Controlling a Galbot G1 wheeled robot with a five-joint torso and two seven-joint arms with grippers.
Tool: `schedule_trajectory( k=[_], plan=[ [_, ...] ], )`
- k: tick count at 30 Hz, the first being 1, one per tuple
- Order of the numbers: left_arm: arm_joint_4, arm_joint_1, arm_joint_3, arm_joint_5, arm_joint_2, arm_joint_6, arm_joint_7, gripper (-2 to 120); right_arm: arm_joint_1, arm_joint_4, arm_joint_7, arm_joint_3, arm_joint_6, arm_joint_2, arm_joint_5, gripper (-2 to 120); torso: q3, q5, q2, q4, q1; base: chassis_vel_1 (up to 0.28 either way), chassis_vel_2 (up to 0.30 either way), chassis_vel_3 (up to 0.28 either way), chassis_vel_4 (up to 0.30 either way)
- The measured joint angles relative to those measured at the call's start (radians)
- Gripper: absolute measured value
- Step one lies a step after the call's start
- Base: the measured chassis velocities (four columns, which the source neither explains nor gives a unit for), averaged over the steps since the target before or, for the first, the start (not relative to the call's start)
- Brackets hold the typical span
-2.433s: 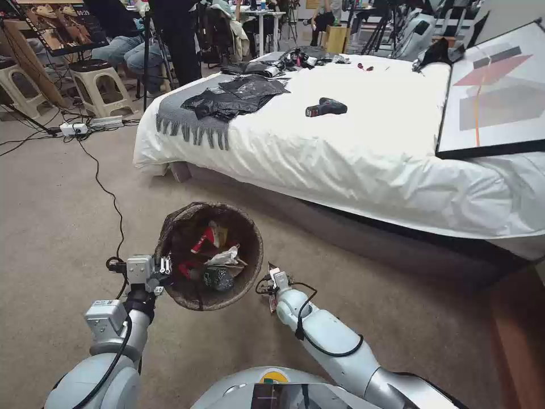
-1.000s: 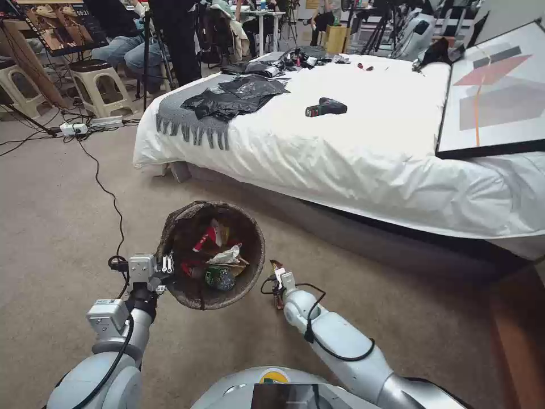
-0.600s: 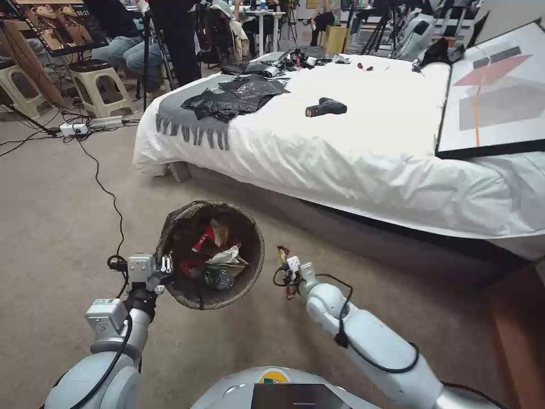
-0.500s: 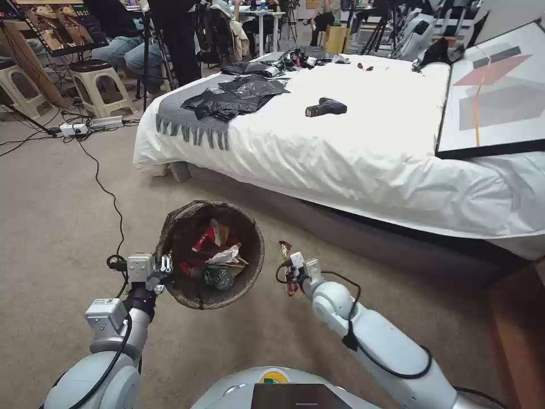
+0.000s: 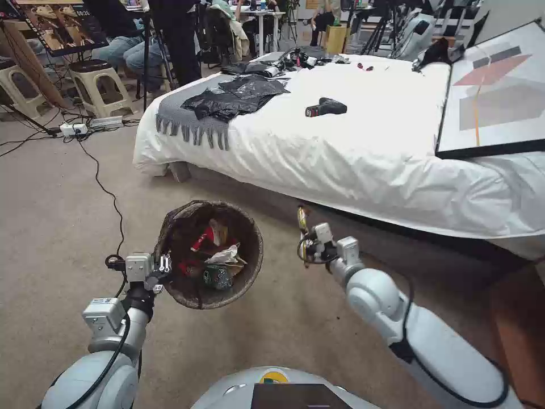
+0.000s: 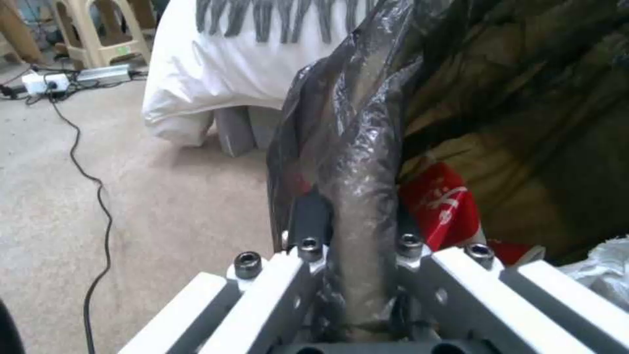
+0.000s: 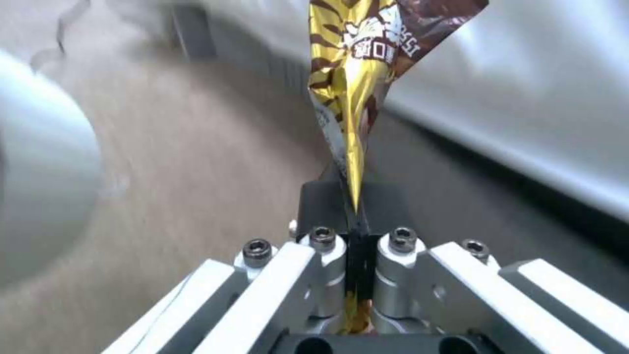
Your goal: Pick up the trash bin, then pick up the garbage from the floor and place it into the trash bin.
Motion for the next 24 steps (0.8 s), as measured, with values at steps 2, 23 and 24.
schedule_trajectory(
  k=[2, 23, 24],
  plan=[
    [0.000, 0.000, 0.000, -0.001, 0.001, 0.001, 0.000, 3, 0.016, 0.069, 0.008, 0.030, -0.006, -0.031, 0.043, 0, 0.000, 0.0000, 0.000, 0.0000, 0.000, 0.000, 0.000, 0.000, 0.000],
    [0.000, 0.003, 0.010, 0.010, 0.001, 0.007, 0.000, 3, 0.451, 0.209, -0.280, -0.166, -0.057, -0.038, 0.283, 0, 0.000, -0.0003, 0.000, 0.0002, 0.000, 0.000, 0.000, 0.000, 0.000],
    [0.000, 0.003, 0.010, 0.011, 0.001, 0.007, 0.000, 3, 0.469, 0.206, -0.281, -0.194, -0.061, -0.030, 0.284, 0, 0.000, -0.0003, 0.000, 0.0002, 0.000, 0.000, 0.000, 0.000, 0.000]
  ],
)
